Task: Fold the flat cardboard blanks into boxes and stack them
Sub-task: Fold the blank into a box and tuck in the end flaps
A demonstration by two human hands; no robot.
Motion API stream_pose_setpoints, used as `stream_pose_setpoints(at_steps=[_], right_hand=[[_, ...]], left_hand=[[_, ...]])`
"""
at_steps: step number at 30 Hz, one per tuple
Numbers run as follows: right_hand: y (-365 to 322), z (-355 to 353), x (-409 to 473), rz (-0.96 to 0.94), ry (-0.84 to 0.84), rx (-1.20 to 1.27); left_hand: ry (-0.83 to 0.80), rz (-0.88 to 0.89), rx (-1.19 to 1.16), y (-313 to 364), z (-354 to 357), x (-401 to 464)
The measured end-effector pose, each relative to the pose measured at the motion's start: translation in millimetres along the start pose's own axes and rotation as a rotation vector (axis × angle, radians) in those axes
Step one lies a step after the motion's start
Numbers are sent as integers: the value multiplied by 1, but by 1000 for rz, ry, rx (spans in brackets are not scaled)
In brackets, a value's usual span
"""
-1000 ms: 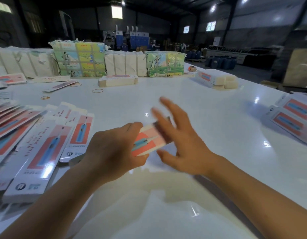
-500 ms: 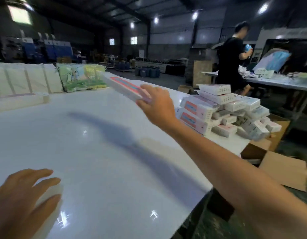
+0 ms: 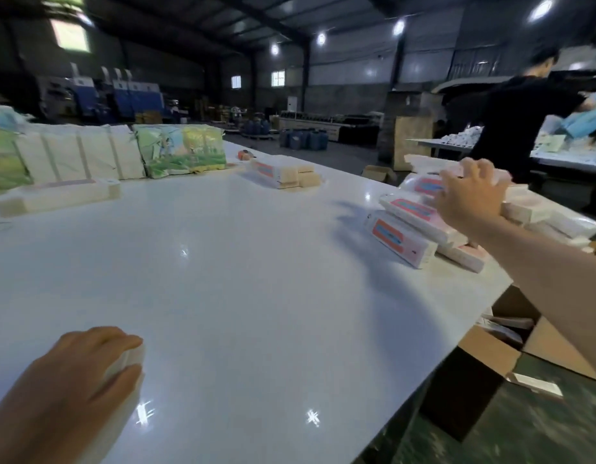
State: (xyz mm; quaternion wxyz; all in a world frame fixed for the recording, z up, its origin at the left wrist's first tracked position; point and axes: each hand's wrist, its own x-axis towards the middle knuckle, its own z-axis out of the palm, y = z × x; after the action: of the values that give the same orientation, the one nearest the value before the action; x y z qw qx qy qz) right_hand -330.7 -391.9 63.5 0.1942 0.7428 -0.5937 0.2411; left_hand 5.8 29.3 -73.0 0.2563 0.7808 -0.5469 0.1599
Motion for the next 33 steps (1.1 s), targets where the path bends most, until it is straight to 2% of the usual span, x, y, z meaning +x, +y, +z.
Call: stream_pose_setpoints(at_steps=[2, 5, 11, 14, 19, 24, 26, 30, 33], right_hand=[[-38, -7, -10, -134, 130, 142], [-107, -22, -37, -325, 147, 334], [-224, -35, -128, -685, -46, 639], [-257, -24, -169, -789, -207, 666], [-272, -8, -196, -835, -354, 666], [-271, -6, -196, -848, -320, 731], [-271, -2, -196, -838, -304, 738], [-272, 10, -191, -835, -273, 755], [-274, 16, -188, -836, -258, 756]], left_hand=[[-2, -48, 26, 24, -16, 5], [-106, -99, 57, 34, -27, 5], [-196, -101, 111, 29, -25, 5], [-175, -108, 101, 28, -22, 3], [-219, -131, 99, 29, -23, 3], [-252, -142, 130, 30, -22, 3], [-280, -159, 76, 30, -25, 4], [-193, -359, -20, 13, -54, 13], [-219, -556, 189, -18, -89, 21]])
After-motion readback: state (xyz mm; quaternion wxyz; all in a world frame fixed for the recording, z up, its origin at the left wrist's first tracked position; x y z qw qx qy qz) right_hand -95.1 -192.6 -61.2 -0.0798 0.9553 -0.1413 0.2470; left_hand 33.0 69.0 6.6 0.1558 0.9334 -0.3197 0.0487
